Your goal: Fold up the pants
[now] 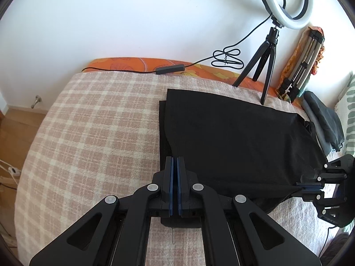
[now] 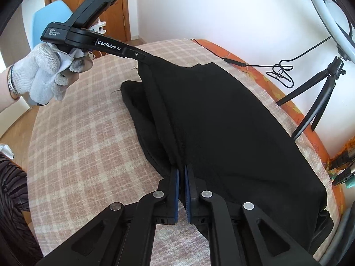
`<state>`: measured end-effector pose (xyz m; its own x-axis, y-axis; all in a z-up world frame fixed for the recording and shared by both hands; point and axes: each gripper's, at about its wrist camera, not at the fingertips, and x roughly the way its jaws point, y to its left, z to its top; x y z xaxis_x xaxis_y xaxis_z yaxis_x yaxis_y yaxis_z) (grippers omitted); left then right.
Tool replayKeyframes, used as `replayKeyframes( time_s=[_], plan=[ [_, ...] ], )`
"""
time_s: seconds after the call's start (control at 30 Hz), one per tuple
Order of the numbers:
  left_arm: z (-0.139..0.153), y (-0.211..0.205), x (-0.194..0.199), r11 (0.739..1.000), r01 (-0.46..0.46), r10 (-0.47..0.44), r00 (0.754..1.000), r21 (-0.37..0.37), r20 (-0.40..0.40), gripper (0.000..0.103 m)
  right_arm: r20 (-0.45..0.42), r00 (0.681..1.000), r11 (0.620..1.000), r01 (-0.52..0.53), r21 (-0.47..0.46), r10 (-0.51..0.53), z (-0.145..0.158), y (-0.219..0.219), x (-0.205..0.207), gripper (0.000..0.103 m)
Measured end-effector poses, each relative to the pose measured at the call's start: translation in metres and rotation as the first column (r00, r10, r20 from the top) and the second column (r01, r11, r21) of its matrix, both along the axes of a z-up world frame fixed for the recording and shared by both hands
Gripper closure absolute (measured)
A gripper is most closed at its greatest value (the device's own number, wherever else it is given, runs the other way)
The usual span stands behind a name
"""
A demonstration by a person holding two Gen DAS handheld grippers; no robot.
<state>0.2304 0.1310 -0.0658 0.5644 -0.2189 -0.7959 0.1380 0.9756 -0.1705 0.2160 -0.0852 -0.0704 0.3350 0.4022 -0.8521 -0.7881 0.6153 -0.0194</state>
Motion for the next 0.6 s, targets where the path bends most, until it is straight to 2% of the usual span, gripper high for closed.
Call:
replayKeyframes(
  time_s=[0.17, 0.27, 0.3, 0.33, 0.4, 0.47, 0.53, 0.6],
  plan=[
    [-0.023, -0.002, -0.021, 0.998, 0.014, -0.011, 0.999, 0.057, -0.052, 0.102, -0.032, 0.999, 0.999, -0.024, -0.026, 0.023, -0.013, 0.003, -0.01, 0.101],
    [-0.032, 0.0, -0.024, 0.998, 0.012, -0.006, 0.997, 0.069, -0.079, 0.101, -0.005, 1.0, 0.999, -0.018, -0.039, 0.018, -0.016, 0.006, -0.016, 0.097],
    [-0.033, 0.001, -0.023, 0.999, 0.025, -0.02, 0.994, 0.043, -0.106, 0.101, -0.003, 1.0, 1.0, -0.003, -0.028, 0.003, -0.014, 0.005, -0.016, 0.09],
    [-0.033, 0.002, -0.023, 0.999, 0.022, -0.017, 0.993, 0.042, -0.117, 0.101, -0.015, 1.0, 1.0, 0.007, -0.003, -0.007, -0.011, 0.002, -0.016, 0.075],
    [-0.025, 0.001, -0.026, 0.997, 0.014, -0.007, 0.996, 0.076, -0.093, 0.098, -0.015, 1.0, 0.998, 0.023, 0.057, -0.022, 0.0, -0.009, -0.021, 0.071],
    [-0.013, 0.001, -0.03, 0.995, 0.012, -0.006, 0.998, 0.095, -0.061, 0.09, -0.005, 0.998, 0.993, 0.058, 0.099, -0.058, 0.012, -0.027, -0.026, 0.069],
    [0.0, 0.0, -0.034, 0.995, -0.005, 0.008, 1.0, 0.104, -0.027, 0.085, -0.002, 0.993, 0.983, 0.116, 0.142, -0.117, 0.022, -0.05, -0.028, 0.067],
    [0.013, -0.004, -0.039, 0.995, -0.009, 0.008, 1.0, 0.097, 0.011, 0.085, 0.001, 0.982, 0.966, 0.187, 0.18, -0.191, 0.03, -0.08, -0.027, 0.066]
  ],
)
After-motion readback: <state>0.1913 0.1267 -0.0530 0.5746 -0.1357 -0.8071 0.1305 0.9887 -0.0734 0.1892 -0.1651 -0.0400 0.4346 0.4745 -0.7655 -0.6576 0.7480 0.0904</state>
